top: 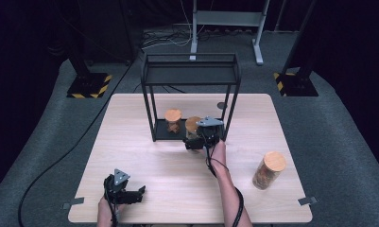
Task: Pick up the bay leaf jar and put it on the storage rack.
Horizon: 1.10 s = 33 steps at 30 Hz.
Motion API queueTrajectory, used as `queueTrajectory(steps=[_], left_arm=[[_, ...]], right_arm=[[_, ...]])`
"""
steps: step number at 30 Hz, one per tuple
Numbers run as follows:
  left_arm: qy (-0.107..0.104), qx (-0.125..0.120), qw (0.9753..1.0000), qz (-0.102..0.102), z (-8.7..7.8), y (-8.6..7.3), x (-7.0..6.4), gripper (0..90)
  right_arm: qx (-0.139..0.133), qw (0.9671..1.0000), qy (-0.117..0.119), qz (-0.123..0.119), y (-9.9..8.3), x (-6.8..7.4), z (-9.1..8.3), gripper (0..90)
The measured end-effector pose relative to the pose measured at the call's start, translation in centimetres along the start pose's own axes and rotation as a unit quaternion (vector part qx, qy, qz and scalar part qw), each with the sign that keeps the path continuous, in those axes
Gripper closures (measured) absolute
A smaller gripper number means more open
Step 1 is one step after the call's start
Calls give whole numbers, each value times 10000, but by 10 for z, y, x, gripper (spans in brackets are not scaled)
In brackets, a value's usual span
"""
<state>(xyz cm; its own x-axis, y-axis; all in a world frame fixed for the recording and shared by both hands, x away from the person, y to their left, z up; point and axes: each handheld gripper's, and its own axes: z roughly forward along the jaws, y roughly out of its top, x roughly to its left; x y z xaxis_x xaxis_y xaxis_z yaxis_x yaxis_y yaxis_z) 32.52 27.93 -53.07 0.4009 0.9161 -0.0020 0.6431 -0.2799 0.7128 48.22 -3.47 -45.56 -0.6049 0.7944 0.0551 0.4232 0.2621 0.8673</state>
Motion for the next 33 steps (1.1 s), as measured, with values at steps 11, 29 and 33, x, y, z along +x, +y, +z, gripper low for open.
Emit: queueTrajectory(steps=[11,29,33], left_arm=[[-5,-11,10000,-8,0,0,0,10],[-9,-14,10000,-2,0,0,0,12],[-11,-17,10000,-3,0,0,0,14]], right_arm=[[-349,9993,-73,60,0,2,-2,38],[-654,9977,-176,35,-5,0,-12,241],[-707,9973,-183,-1,-6,1,-12,244]])
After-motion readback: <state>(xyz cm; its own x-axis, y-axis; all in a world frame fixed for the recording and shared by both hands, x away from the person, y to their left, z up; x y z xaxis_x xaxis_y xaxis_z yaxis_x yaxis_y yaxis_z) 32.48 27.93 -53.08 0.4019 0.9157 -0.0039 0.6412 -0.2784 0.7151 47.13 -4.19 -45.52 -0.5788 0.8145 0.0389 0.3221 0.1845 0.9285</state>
